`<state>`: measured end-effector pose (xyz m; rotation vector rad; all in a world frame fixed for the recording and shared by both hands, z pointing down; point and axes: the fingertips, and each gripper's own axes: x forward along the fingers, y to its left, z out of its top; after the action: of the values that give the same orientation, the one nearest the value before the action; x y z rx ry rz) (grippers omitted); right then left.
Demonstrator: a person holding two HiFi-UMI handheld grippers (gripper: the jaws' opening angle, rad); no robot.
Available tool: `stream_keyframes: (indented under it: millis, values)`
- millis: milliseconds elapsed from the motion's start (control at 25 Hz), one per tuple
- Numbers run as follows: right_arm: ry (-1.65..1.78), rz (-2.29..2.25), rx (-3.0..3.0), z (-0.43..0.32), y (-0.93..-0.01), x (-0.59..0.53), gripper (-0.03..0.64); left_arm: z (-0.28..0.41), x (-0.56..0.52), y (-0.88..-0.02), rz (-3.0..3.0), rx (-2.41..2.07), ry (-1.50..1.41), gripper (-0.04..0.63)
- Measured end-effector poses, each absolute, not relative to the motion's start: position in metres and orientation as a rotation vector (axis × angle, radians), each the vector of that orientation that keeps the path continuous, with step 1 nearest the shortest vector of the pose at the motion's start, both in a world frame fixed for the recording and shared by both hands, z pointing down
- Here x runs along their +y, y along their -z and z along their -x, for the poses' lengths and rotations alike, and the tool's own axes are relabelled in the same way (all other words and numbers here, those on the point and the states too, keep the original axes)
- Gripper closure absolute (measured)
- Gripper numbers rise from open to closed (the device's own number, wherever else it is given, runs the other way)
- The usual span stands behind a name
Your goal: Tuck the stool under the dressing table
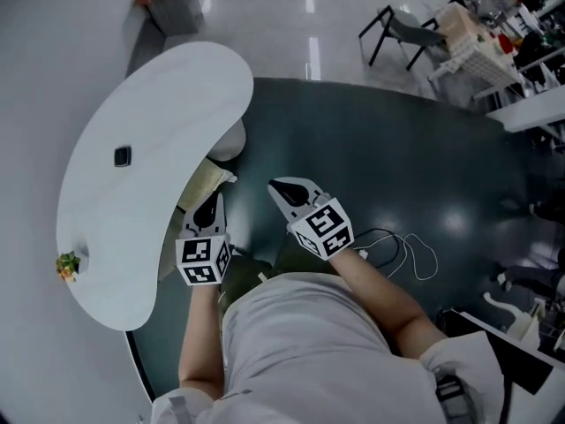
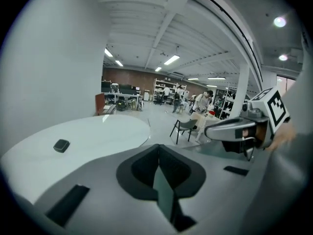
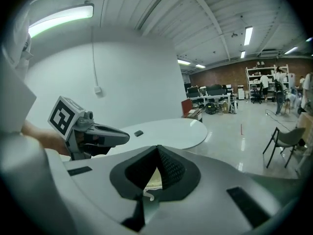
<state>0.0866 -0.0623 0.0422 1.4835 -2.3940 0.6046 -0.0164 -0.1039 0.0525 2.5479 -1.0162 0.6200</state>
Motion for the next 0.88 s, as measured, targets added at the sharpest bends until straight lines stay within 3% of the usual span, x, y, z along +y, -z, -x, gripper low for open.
stream_keyframes:
  millis: [880]
  values:
    - [-0.315,-1.555,-2.582,-0.125,0.111,-0.012,0.607,-0.002,-0.068,0.111,-2.807,-0.999,-0.202,0.594]
